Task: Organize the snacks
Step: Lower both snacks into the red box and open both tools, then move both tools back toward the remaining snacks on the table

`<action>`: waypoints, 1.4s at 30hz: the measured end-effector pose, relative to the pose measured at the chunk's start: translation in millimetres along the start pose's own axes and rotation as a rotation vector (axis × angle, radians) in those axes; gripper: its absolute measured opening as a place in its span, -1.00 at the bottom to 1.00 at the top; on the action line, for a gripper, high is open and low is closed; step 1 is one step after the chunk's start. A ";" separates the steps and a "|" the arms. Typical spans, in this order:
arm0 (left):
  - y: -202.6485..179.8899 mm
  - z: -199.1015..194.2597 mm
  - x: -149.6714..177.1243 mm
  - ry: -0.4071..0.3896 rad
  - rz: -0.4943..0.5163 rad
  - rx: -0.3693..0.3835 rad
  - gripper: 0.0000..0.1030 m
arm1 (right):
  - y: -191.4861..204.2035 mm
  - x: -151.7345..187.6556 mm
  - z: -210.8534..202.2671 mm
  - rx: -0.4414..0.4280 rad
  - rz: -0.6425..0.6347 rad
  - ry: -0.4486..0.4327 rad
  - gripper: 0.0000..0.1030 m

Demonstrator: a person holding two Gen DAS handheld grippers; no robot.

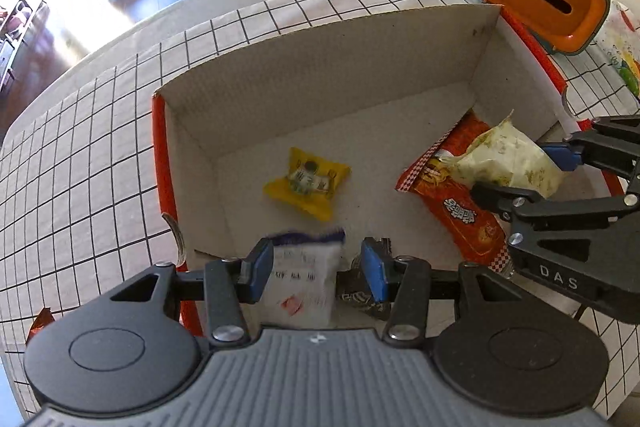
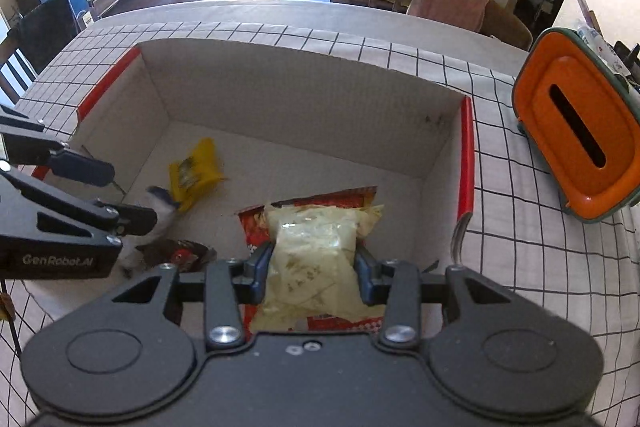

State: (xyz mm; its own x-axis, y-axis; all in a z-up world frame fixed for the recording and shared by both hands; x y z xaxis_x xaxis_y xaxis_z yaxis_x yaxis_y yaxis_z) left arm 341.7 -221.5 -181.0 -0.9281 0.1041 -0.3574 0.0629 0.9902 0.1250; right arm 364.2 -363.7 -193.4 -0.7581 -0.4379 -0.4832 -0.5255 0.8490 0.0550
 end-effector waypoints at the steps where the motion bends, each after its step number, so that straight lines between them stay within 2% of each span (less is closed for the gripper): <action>1: -0.4 -0.7 0.5 -0.004 0.001 0.000 -0.08 | -0.4 -0.1 -0.6 -0.003 0.002 -0.002 -0.20; 8: 6.7 -17.0 3.6 -0.068 -0.028 0.017 0.00 | 1.5 -0.9 -15.5 -0.023 0.019 -0.037 -0.10; 10: 9.5 -24.1 4.1 -0.090 -0.040 0.038 0.03 | 4.3 -1.9 -22.6 -0.030 0.019 -0.056 0.12; 11: 10.6 -27.2 4.3 -0.100 -0.046 0.047 0.05 | 5.7 -2.0 -27.2 -0.032 0.022 -0.070 0.34; 12: 12.2 -31.2 4.5 -0.115 -0.053 0.059 0.08 | 7.6 -2.4 -32.1 -0.033 0.020 -0.085 0.47; 25: 40.4 -74.6 21.2 -0.227 -0.100 0.123 0.25 | 30.1 -5.2 -76.4 -0.061 0.054 -0.168 0.66; 28: 50.0 -86.8 26.4 -0.260 -0.117 0.139 0.31 | 41.1 -7.1 -88.5 -0.061 0.061 -0.202 0.79; 32: 64.8 -105.1 35.6 -0.315 -0.125 0.151 0.44 | 61.8 -11.3 -103.3 -0.077 0.060 -0.245 0.86; 35: 77.6 -116.9 44.7 -0.351 -0.131 0.149 0.53 | 80.3 -13.1 -113.4 -0.092 0.059 -0.277 0.99; 42: 115.8 -136.1 74.4 -0.403 -0.140 0.149 0.60 | 124.3 -15.1 -125.7 -0.127 0.066 -0.330 0.99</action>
State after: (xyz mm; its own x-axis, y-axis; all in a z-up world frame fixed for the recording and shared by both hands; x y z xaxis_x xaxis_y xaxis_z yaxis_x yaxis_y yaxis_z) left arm 230.0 -111.8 -67.1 -0.7164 -0.0332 -0.6969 0.0260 0.9969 -0.0742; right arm 261.7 -288.7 -69.5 -0.6370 -0.2468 -0.7303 -0.5394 0.8195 0.1936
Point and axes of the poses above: each gripper's, at about its wrist camera, not at the fingertips, and z roughly the way its jaws point, y to its left, x to its underside, the point moved 8 cm from there along z, roughly the way its jaws point, and after that the axes turned 4 degrees about -x, right-handed, at the moved point
